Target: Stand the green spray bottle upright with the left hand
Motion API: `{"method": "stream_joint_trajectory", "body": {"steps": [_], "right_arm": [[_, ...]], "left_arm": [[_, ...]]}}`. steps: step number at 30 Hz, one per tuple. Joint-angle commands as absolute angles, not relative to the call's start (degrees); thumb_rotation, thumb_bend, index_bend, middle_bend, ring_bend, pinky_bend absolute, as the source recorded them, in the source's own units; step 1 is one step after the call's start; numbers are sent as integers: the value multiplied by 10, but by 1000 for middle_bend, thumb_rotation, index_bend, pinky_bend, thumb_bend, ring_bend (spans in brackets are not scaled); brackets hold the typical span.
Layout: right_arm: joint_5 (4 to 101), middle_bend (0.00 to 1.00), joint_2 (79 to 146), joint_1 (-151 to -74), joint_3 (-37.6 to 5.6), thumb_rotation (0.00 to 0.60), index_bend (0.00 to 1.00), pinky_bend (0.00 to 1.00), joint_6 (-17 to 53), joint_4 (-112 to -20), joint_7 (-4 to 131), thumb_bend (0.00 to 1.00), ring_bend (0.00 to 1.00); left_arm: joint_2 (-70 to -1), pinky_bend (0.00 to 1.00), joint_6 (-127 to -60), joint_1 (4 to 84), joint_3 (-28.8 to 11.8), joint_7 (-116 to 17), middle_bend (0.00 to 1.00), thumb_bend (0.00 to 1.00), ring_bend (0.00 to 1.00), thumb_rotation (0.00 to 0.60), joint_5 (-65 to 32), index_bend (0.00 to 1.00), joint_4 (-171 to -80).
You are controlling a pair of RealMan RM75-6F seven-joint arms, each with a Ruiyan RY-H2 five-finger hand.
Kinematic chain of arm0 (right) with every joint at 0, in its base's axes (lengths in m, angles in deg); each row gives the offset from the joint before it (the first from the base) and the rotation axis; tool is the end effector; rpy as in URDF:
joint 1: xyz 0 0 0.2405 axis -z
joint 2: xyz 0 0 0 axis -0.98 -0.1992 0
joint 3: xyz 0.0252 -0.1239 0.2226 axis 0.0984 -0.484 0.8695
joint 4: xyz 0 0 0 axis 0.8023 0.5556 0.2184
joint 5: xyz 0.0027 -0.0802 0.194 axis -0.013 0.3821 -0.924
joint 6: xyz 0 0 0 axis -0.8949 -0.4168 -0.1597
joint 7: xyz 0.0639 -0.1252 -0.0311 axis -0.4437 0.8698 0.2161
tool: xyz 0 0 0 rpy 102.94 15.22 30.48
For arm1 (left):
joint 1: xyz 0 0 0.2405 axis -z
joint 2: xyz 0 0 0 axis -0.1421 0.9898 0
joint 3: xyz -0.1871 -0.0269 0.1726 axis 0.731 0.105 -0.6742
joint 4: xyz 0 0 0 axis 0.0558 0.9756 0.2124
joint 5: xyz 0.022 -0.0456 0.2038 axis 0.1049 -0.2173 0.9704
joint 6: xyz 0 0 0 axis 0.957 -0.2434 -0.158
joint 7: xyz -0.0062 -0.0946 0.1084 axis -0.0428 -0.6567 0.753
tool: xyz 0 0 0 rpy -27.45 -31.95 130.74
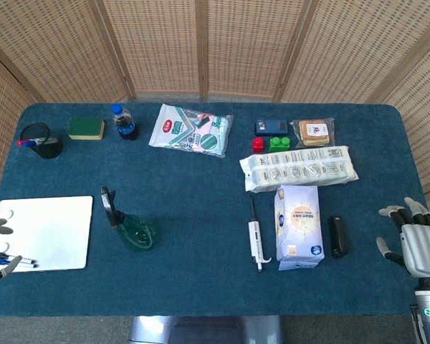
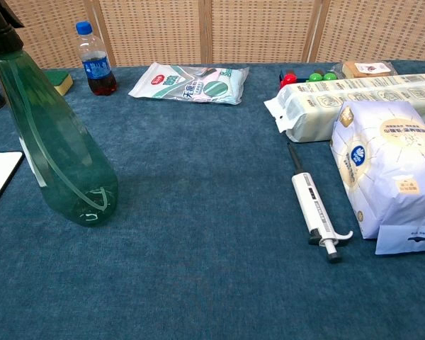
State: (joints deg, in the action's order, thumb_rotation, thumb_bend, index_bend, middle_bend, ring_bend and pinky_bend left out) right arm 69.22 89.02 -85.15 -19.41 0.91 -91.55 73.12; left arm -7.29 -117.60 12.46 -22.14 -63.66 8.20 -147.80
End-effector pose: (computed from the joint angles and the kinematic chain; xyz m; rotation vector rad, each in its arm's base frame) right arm -0.2966 -0.2022 0.1788 1.3532 -0.8694 0.8171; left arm -0.3249 0.1472 0.1973 -1.3553 -1.0619 -0.9078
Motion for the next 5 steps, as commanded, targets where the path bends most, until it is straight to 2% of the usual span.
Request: {"method": "stream_joint_trajectory", "body": {"steps": [1,5], "right_arm": [[693,299,890,-851,-195,600,303,155,8,-915,730,377,91],[695,299,888,-850,-196,600,304,154,5,-917,729,376,90]], "left_arm": [[-74,336,-1173,124,-218,-632,269,300,163,466,83,340,-1480],[-78,336,-1163,125,-213,-621,269,300,163,468,83,339,-1482]]}}
